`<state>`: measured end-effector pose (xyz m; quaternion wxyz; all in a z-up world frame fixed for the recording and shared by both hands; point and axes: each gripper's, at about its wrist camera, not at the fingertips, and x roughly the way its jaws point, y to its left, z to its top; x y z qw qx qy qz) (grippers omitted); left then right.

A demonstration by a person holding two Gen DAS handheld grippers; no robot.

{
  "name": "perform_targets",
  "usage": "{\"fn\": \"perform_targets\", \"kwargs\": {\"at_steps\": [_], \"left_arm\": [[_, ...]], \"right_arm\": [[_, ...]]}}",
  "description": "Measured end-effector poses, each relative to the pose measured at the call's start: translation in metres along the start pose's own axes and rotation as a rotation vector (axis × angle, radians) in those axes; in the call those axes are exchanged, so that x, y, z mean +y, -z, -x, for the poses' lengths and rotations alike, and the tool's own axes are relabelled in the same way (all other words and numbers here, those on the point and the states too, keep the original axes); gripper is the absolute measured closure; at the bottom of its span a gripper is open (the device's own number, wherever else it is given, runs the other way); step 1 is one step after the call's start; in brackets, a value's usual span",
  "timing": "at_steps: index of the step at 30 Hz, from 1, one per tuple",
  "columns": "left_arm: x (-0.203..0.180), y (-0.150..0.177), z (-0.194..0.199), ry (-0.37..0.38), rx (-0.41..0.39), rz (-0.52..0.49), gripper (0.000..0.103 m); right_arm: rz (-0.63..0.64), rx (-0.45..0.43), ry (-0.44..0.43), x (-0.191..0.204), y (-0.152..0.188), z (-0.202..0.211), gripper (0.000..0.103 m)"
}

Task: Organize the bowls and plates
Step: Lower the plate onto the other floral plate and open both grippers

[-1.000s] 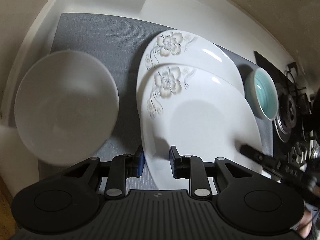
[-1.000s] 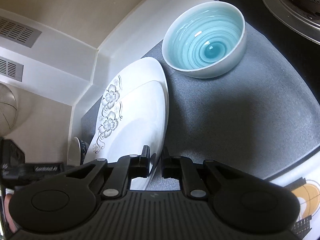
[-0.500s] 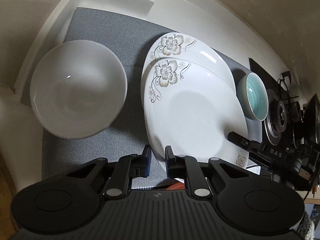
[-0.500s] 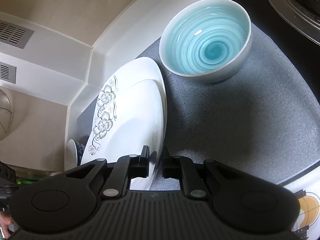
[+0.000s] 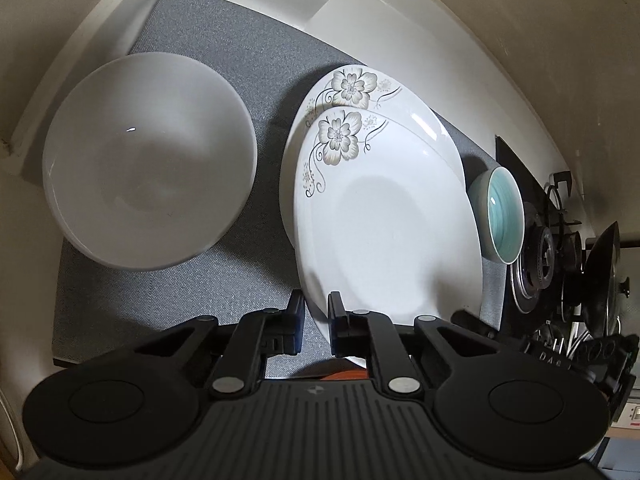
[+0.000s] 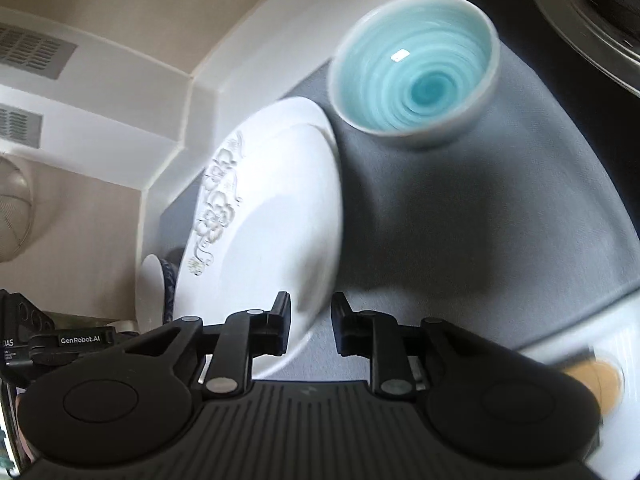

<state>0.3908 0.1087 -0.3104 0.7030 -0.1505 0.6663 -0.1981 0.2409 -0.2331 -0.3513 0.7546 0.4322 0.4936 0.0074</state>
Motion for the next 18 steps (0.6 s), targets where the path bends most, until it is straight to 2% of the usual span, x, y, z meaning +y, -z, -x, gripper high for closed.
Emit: {"fn": "perform_targets", "kwargs": {"at_steps": [2, 3, 8, 11, 18], "left_arm": [[-0.001, 0.002, 0.001, -0.003, 0.001, -0.009, 0.09], [-0.001, 0.003, 0.001, 0.002, 0.002, -0.014, 0.09], [-0.002, 0.0, -0.001, -0.005, -0.002, -0.021, 0.09], [-0.005, -0.013, -0.005, -0.036, -0.012, -0.029, 0.09], [-0.012, -0.035, -0.021, -0.117, -0.014, -0.071, 0.09]], "right_arm": [[0.02, -0.016, -0.012, 0.002, 0.006, 0.005, 0.087], [0.028, -0.026, -0.006, 0.005, 0.007, 0.007, 0.088], [0.026, -0.057, 0.036, 0.013, 0.008, 0.003, 0.089], [0.003, -0.077, 0.045, 0.016, 0.007, -0.007, 0.089], [-0.002, -0.11, 0.137, 0.028, -0.001, -0.033, 0.089]]}}
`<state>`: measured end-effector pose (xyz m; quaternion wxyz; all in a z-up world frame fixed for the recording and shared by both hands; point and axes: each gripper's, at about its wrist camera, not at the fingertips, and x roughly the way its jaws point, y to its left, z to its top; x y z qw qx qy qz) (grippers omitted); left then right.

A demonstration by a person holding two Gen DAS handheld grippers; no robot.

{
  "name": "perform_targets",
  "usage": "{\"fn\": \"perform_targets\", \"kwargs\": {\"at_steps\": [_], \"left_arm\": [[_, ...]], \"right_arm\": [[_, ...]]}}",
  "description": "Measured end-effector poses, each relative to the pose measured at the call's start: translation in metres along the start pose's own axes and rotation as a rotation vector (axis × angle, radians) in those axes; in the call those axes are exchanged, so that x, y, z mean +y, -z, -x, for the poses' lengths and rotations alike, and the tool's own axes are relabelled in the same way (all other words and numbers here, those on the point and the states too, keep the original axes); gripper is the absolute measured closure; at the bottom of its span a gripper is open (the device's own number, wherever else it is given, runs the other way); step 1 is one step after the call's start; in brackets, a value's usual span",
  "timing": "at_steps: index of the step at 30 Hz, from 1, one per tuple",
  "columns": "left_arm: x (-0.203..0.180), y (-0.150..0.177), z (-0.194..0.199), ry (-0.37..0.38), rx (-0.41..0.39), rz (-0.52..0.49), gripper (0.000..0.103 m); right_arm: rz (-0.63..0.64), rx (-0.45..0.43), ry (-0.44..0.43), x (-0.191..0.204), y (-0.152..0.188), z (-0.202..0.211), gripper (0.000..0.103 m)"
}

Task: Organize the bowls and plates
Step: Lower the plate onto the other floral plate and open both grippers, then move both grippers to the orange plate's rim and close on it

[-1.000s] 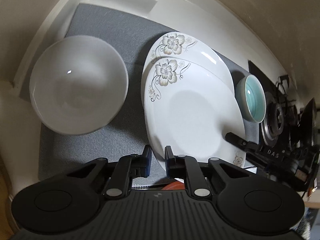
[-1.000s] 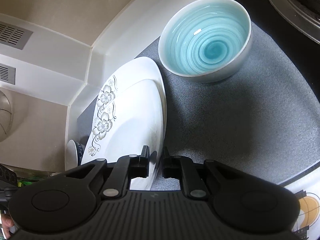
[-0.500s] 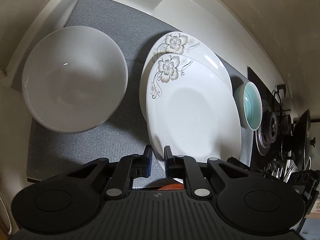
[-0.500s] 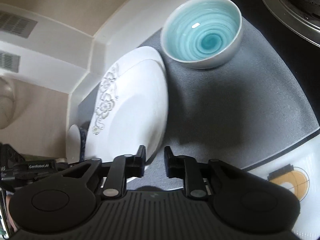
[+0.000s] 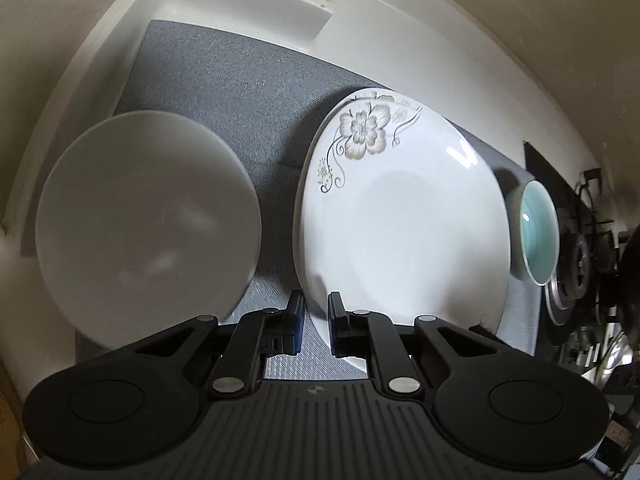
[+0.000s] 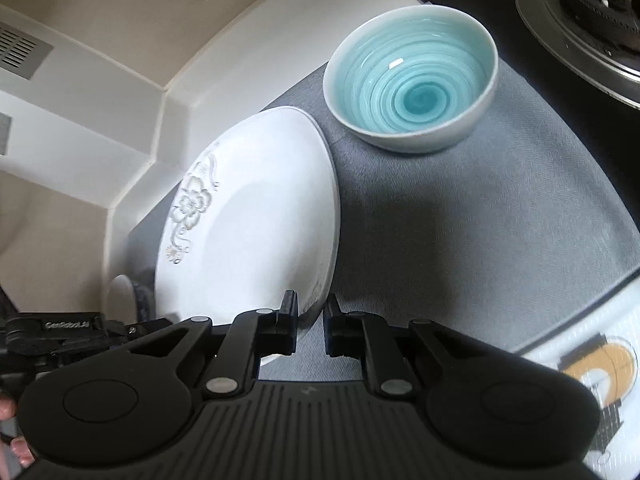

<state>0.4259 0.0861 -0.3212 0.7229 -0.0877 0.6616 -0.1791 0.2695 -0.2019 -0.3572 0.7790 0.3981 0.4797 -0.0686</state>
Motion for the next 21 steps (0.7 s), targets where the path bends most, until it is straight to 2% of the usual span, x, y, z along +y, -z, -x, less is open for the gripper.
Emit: {"fn": "perform_targets", "kwargs": {"at_steps": [3, 8, 11, 16, 21], "left_arm": [[-0.003, -0.001, -0.004, -0.014, -0.009, -0.017, 0.09], [-0.006, -0.004, -0.006, -0.03, -0.02, -0.029, 0.09], [-0.006, 0.0, 0.002, -0.041, -0.043, -0.045, 0.09], [-0.013, 0.008, 0.012, -0.041, -0.088, -0.105, 0.09], [-0.016, 0.008, 0.001, -0.096, -0.09, -0.129, 0.089]], "right_arm": [[-0.016, -0.015, 0.013, -0.001, -0.002, -0.007, 0.089], [0.045, 0.012, 0.024, 0.005, -0.005, -0.011, 0.085], [0.005, 0.014, 0.002, -0.004, -0.004, 0.001, 0.085], [0.056, 0.021, 0.01, -0.005, -0.003, 0.012, 0.082], [0.068, 0.027, 0.002, -0.005, -0.007, 0.005, 0.083]]}}
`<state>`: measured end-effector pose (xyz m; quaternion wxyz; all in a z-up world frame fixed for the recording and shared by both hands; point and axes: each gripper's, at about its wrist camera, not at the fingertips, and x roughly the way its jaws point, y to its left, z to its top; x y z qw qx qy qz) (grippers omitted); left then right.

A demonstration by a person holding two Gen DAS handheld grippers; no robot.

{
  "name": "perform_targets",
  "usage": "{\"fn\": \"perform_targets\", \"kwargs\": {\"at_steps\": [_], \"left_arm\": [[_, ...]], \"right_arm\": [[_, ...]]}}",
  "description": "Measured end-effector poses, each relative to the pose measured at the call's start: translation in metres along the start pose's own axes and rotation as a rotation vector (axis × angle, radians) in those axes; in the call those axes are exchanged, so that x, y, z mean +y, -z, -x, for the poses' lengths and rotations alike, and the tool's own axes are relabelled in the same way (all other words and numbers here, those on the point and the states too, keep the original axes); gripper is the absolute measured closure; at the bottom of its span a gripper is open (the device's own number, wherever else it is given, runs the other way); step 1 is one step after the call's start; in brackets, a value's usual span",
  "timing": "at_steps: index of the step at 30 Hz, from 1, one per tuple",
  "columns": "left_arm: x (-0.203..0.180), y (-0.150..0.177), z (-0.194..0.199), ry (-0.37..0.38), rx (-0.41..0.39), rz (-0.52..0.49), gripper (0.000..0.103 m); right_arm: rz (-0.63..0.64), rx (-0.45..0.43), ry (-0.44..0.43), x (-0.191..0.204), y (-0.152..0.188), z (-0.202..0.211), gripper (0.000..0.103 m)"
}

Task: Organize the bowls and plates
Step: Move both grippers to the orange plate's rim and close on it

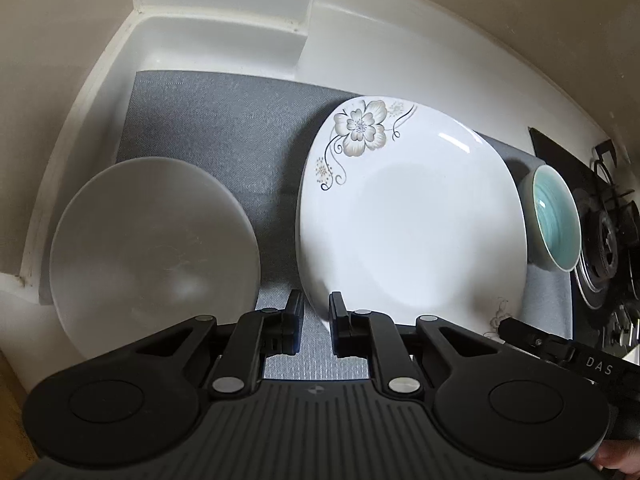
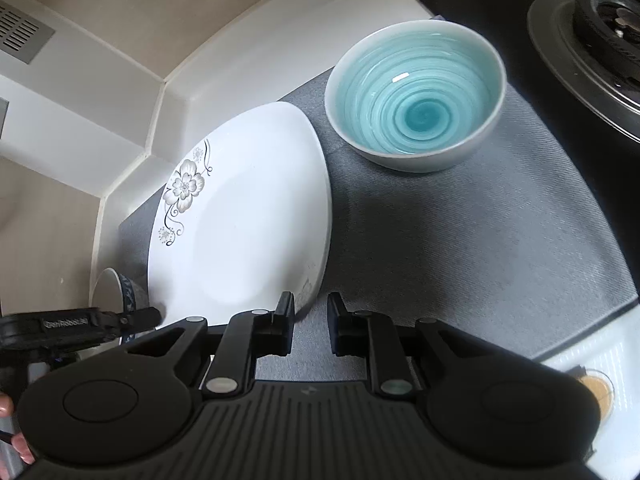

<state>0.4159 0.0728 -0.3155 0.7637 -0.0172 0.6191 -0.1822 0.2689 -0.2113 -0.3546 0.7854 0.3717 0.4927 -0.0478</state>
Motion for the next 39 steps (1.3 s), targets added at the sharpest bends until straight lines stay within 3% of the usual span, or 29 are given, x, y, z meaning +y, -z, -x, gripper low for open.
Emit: {"fn": "perform_targets", "kwargs": {"at_steps": [3, 4, 5, 6, 8, 9, 11, 18, 19, 20, 22, 25, 28, 34, 39], "left_arm": [[-0.003, 0.008, 0.017, -0.033, -0.048, -0.026, 0.089], [-0.004, 0.013, 0.023, -0.042, -0.066, -0.038, 0.088], [-0.005, 0.017, 0.028, -0.05, -0.071, -0.049, 0.083], [-0.006, 0.022, 0.032, -0.053, -0.066, -0.054, 0.07], [-0.007, 0.035, 0.038, -0.047, -0.047, -0.049, 0.051], [-0.009, 0.043, 0.041, -0.041, -0.041, -0.054, 0.049], [-0.016, 0.06, 0.046, -0.029, -0.039, -0.089, 0.049], [-0.03, 0.102, 0.051, -0.047, -0.047, -0.146, 0.049], [-0.029, 0.105, 0.049, -0.048, -0.035, -0.145, 0.049], [-0.029, 0.107, 0.047, -0.053, -0.024, -0.148, 0.049], [-0.031, 0.109, 0.042, -0.083, -0.005, -0.164, 0.049], [-0.031, 0.107, 0.036, -0.077, 0.008, -0.167, 0.049], [-0.031, 0.102, 0.035, -0.015, 0.018, -0.147, 0.049], [-0.047, 0.097, 0.02, 0.032, 0.064, -0.192, 0.049], [-0.067, 0.094, 0.004, 0.011, 0.075, -0.305, 0.05]], "right_arm": [[0.031, 0.026, -0.023, -0.002, 0.001, 0.01, 0.082], [0.076, 0.037, -0.025, 0.0, 0.005, 0.015, 0.076], [0.128, 0.05, -0.017, 0.003, 0.009, 0.02, 0.067], [0.195, 0.065, -0.005, 0.005, 0.017, 0.025, 0.063], [0.318, 0.106, 0.024, 0.008, 0.037, 0.034, 0.059], [0.367, 0.12, 0.047, 0.008, 0.049, 0.038, 0.059], [0.393, 0.142, 0.067, 0.003, 0.068, 0.043, 0.059], [0.283, 0.232, -0.008, -0.021, 0.102, 0.034, 0.06], [0.234, 0.236, -0.032, -0.028, 0.101, 0.032, 0.067], [0.208, 0.235, -0.031, -0.034, 0.101, 0.03, 0.083], [0.217, 0.212, 0.008, -0.036, 0.099, 0.03, 0.099], [0.246, 0.089, 0.085, -0.035, 0.093, 0.045, 0.099], [0.217, 0.016, 0.138, -0.042, 0.085, 0.055, 0.099], [0.136, 0.016, 0.13, -0.054, 0.086, 0.061, 0.094], [0.105, 0.018, 0.112, -0.061, 0.091, 0.06, 0.078]]}}
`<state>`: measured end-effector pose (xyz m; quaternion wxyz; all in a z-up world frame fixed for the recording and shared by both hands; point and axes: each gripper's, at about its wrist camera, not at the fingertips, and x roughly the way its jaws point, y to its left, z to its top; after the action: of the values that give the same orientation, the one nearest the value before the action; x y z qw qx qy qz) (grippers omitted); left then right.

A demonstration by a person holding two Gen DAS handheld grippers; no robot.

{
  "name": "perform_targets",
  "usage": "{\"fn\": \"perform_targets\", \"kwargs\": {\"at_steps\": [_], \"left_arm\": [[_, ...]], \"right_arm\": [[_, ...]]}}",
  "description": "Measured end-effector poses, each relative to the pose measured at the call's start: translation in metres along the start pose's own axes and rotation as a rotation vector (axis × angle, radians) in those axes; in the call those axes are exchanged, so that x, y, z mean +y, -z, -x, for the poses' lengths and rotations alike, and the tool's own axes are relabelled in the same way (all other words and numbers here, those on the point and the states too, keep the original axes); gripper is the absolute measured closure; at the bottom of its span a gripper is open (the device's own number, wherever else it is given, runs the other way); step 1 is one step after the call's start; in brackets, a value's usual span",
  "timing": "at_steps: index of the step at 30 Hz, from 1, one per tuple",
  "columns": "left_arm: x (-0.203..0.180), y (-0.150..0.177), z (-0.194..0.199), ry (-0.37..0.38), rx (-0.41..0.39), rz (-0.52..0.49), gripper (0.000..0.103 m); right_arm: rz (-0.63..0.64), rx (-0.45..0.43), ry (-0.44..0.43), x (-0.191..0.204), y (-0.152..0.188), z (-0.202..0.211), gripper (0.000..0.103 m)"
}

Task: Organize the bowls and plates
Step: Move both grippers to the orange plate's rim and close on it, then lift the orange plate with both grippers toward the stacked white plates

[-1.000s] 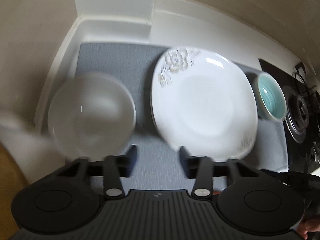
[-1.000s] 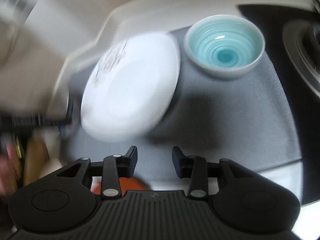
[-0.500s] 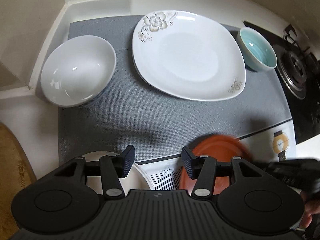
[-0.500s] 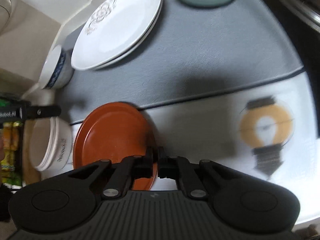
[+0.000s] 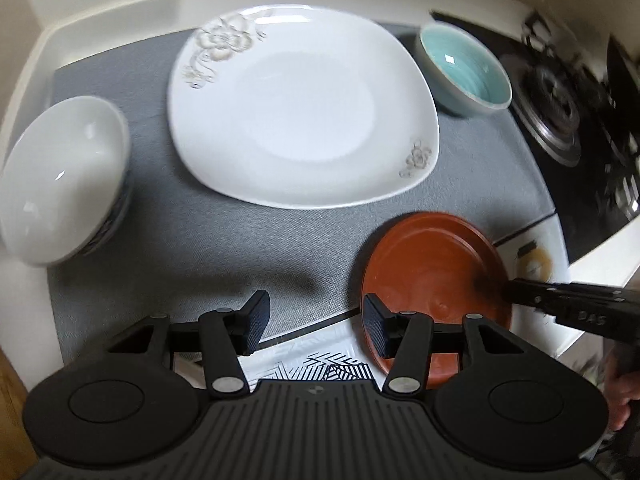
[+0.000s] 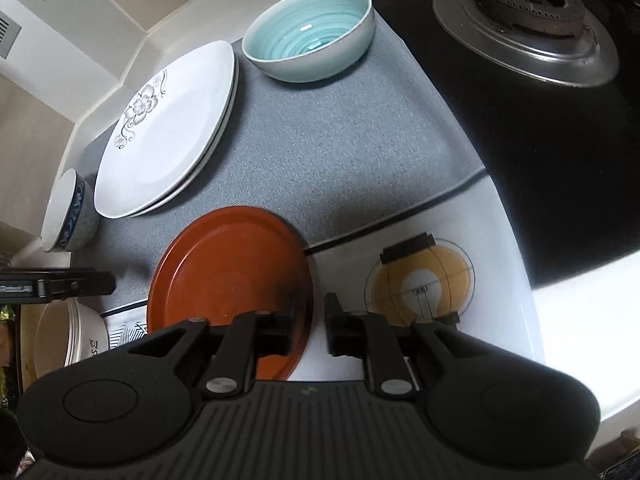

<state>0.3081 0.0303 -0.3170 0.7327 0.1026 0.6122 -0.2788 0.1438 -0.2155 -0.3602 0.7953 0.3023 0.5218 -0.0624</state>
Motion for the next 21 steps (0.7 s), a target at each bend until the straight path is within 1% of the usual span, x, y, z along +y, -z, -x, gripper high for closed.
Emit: {"fn": "perform_targets", "kwargs": {"at_steps": [1, 3, 4, 6, 7, 8, 9, 11, 13, 15, 16, 17, 19, 21], "left_arm": [[0.001, -0.001, -0.005, 0.023, 0.021, 0.007, 0.05], [0.006, -0.005, -0.017, 0.092, 0.084, 0.06, 0.052], [0.009, -0.005, -0.023, 0.131, 0.108, 0.087, 0.054], [0.012, -0.005, -0.032, 0.185, 0.132, 0.115, 0.063], [0.012, -0.005, -0.035, 0.184, 0.137, 0.115, 0.066], [0.013, -0.004, -0.038, 0.171, 0.143, 0.115, 0.073], [0.013, -0.003, -0.042, 0.161, 0.148, 0.115, 0.077], [0.015, -0.003, -0.043, 0.166, 0.14, 0.121, 0.08], [0.017, -0.003, -0.044, 0.167, 0.155, 0.134, 0.084], [0.021, -0.005, -0.044, 0.197, 0.169, 0.157, 0.091], [0.021, -0.006, -0.043, 0.212, 0.162, 0.162, 0.092], [0.022, -0.006, -0.042, 0.211, 0.154, 0.163, 0.093], [0.021, -0.006, -0.044, 0.192, 0.155, 0.156, 0.094], [0.024, -0.004, -0.047, 0.188, 0.169, 0.166, 0.094]], "right_arm": [[-0.009, 0.0, -0.012, -0.002, 0.001, 0.001, 0.076], [-0.018, 0.004, -0.034, -0.003, -0.001, 0.001, 0.075], [-0.021, 0.005, -0.037, -0.002, -0.002, 0.0, 0.072], [-0.026, 0.004, -0.046, -0.001, -0.002, 0.0, 0.069], [-0.03, 0.007, -0.05, -0.001, -0.002, 0.0, 0.068], [-0.031, 0.011, -0.052, -0.001, -0.001, -0.001, 0.067], [-0.028, 0.016, -0.052, -0.001, -0.001, -0.002, 0.067], [-0.026, 0.022, -0.041, -0.001, 0.001, -0.003, 0.067], [-0.037, 0.024, -0.034, -0.002, 0.003, -0.004, 0.067], [-0.037, 0.02, -0.032, -0.001, 0.004, -0.005, 0.067], [-0.03, 0.018, -0.03, 0.001, 0.004, -0.005, 0.067], [-0.025, 0.016, -0.028, 0.002, 0.004, -0.005, 0.067], [-0.022, 0.01, -0.027, 0.003, 0.004, -0.006, 0.067], [-0.01, 0.007, -0.02, 0.004, 0.003, -0.008, 0.068]]}}
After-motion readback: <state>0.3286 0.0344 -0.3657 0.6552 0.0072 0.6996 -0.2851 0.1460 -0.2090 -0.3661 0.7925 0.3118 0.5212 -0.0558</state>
